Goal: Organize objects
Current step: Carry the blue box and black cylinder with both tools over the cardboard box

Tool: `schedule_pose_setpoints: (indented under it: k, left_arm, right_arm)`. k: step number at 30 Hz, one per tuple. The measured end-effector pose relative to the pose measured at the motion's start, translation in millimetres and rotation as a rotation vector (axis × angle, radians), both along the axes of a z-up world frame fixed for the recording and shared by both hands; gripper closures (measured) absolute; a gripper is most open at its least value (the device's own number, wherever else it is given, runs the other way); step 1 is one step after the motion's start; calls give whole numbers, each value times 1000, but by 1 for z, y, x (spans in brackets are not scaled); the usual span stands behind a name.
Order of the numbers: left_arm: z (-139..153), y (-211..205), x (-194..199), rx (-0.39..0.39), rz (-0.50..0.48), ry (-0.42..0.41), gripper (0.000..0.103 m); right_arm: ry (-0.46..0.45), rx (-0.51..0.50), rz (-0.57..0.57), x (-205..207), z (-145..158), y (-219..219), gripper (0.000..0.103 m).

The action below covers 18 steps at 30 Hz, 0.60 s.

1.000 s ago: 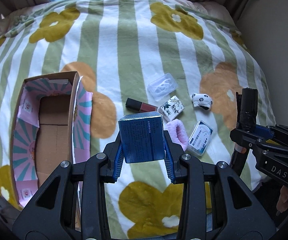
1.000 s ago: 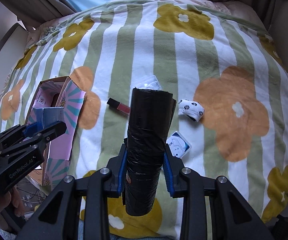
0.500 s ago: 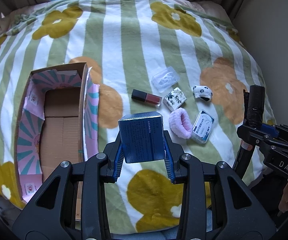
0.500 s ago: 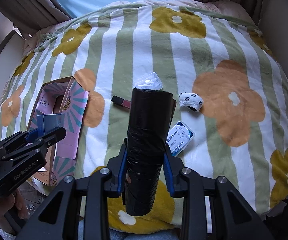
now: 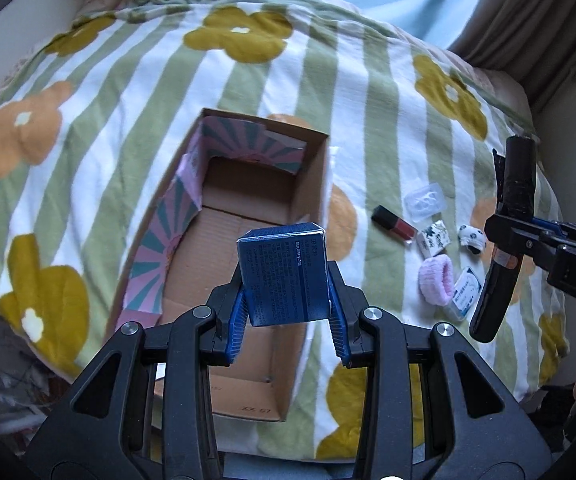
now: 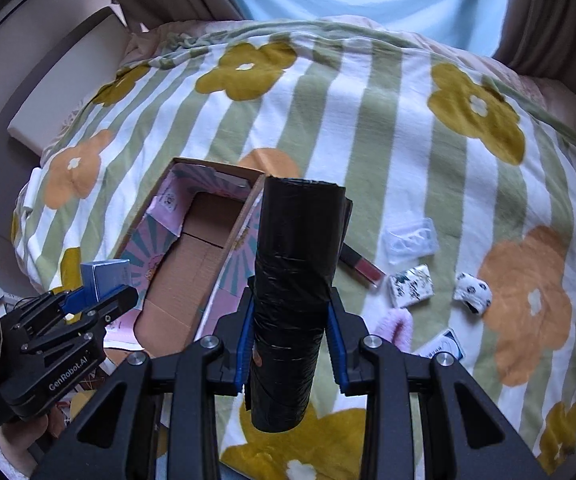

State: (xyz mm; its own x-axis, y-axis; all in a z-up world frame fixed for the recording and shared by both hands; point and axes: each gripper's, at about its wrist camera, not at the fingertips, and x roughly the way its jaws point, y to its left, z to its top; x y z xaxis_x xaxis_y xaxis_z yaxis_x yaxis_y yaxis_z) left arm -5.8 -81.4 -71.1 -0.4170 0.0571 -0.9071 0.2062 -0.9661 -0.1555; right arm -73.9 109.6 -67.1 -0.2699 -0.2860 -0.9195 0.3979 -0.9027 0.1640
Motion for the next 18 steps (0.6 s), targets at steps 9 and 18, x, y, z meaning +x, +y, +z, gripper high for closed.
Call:
schedule_pose_setpoints:
  k: [9,18]
  left_arm:
    - [-33,-57,17,4,179,-79,71]
    - [-88,-63,4,37,212,-187,71]
  right_arm:
    - [-68,-15,192,-32,-22,-100,73]
    - [-195,36,267,-71,-89,-166,73]
